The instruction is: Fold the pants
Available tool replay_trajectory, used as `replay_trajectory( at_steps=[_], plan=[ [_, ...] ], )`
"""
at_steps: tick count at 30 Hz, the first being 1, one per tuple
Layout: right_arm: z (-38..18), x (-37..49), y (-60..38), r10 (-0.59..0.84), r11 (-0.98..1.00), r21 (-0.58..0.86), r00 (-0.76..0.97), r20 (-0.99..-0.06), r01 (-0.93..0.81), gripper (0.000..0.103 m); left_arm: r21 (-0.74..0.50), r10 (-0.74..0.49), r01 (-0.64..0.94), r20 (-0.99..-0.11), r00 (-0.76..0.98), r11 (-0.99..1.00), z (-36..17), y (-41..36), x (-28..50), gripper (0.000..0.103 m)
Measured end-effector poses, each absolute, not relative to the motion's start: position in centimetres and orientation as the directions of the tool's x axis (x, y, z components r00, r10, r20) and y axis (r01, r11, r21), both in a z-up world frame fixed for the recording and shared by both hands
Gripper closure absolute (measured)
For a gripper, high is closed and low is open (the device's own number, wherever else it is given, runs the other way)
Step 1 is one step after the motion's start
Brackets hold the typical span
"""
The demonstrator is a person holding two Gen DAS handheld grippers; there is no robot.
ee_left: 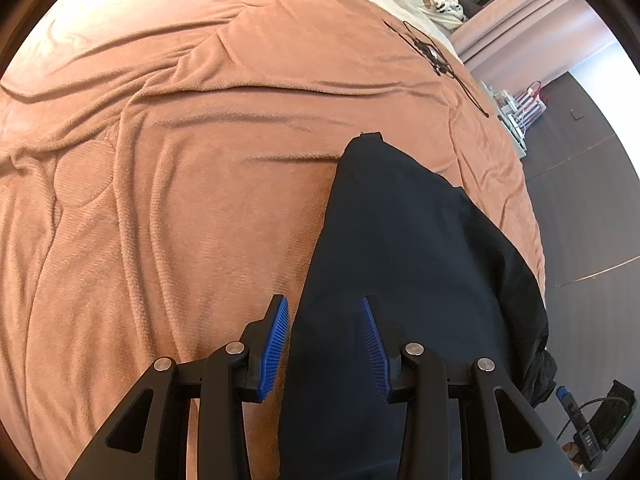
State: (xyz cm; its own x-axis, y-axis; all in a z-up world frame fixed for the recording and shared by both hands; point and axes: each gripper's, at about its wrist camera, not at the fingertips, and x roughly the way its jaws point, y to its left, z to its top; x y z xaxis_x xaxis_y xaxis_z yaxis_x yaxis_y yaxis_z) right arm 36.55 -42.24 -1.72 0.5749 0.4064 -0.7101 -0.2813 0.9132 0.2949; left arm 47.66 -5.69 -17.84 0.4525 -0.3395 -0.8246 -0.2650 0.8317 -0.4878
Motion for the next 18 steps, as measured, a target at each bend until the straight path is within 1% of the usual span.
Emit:
replay_trajectory(
  at_steps=[1,3,8,14,18],
  plan=[
    [-1.8,36.8,-41.6,0.401,0.915,0.282,0.568,-0.718,-0.29,0.063,-0.488,-0.339,-0.266,-0.824,0.453,0.831,-17.8,-5.6,47.6,0.063],
    [-2.0,37.1,-40.3,0.383,0.92,0.249,0.565,-0.731,-0.302,0.055,-0.489,-0.34,-0.266,-0.824,0.453,0.831,-17.8,-5.6,47.6,0.063],
    [-2.4,38.3,-38.2,0.296,0.943,0.133,0.587,-0.754,-0.304,0.054,-0.485,-0.342,-0.26,-0.828,0.445,0.835,-17.9,-5.6,47.5,0.062],
    [-3.8,39.3,-35.5,0.175,0.951,-0.013,0.571,-0.802,-0.31,0.054,-0.485,-0.341,-0.272,-0.831,0.439,0.831,-18.4,-5.6,47.6,0.062],
    [-4.2,39.0,-33.8,0.1,0.94,-0.109,0.57,-0.815,-0.322,0.054,-0.485,-0.341,-0.276,-0.832,0.437,0.83,-18.7,-5.6,47.5,0.062]
  ],
)
